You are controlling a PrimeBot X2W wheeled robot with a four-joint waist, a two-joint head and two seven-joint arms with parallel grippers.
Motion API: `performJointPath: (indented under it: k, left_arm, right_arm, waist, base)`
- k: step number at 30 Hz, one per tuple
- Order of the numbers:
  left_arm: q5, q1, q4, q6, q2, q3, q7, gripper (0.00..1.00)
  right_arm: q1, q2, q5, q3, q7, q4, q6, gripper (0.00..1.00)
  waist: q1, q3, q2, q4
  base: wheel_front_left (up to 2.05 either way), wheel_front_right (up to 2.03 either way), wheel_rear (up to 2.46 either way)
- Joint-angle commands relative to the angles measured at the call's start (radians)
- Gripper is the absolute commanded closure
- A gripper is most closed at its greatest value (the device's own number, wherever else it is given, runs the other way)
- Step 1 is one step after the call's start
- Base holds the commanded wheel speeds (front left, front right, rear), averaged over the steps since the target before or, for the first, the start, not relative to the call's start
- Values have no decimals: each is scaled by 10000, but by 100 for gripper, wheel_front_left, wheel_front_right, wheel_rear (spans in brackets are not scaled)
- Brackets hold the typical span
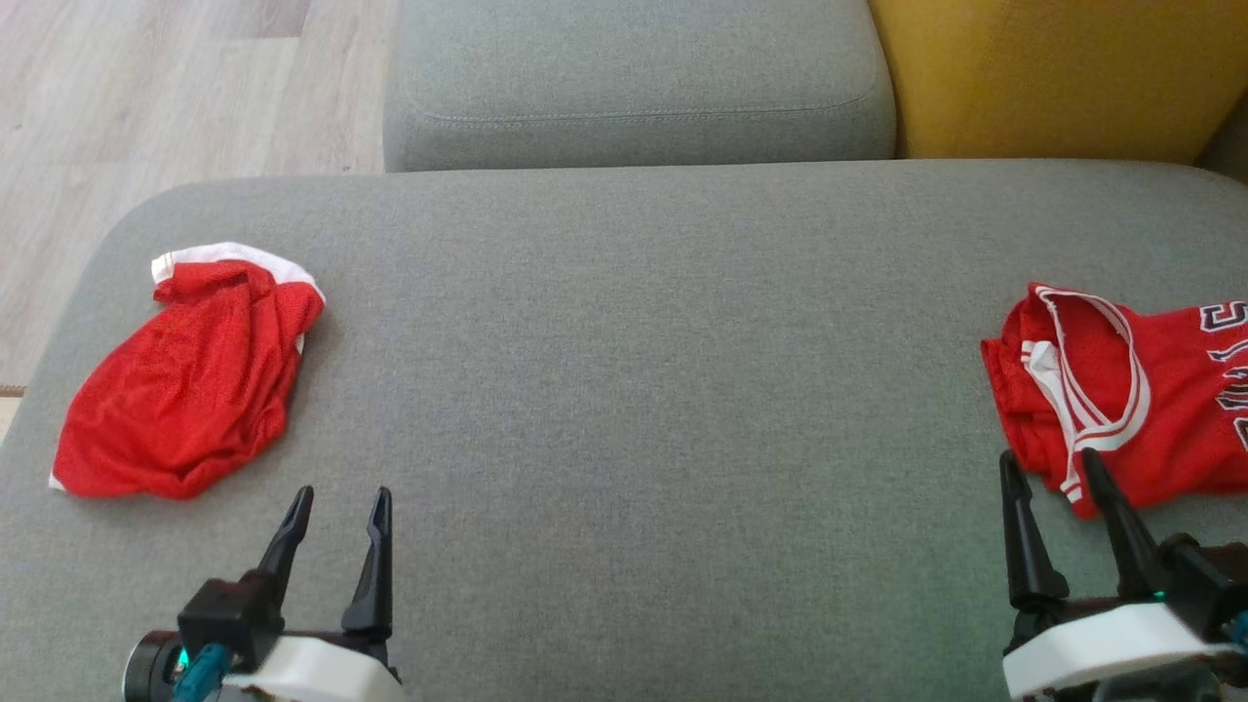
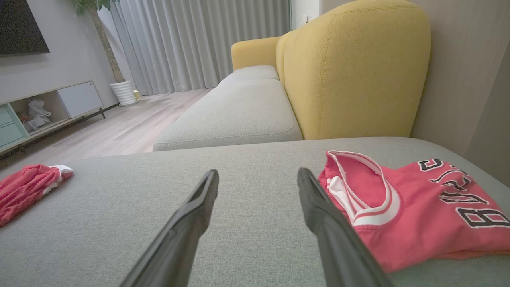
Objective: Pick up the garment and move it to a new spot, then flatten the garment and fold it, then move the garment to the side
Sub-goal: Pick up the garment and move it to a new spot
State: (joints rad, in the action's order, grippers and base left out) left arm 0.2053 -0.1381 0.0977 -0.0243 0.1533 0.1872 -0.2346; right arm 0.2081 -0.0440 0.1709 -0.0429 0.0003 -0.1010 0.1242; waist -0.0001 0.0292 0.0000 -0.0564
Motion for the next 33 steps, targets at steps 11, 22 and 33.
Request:
performJointPath:
  k: [11, 22, 33]
  left_arm:
    - [94, 429, -389, -142, 166, -219, -19, 0]
    - [205, 883, -405, -295, 138, -380, -124, 0]
    - [243, 1218, -477, -354, 229, -589, -215, 0]
  right_arm:
    - [-288, -62, 144, 66, 17, -410, 65, 0]
    - [-169, -62, 245, 318, 171, -903, 65, 0]
    - [-286, -62, 123, 735, 381, -1136, 65, 0]
  waist:
    - [1, 12, 0, 1]
    - [1, 25, 0, -1316]
    - [1, -27, 0, -3232]
  base:
    - [0, 0, 0]
    - [0, 0, 0]
    - [0, 0, 0]
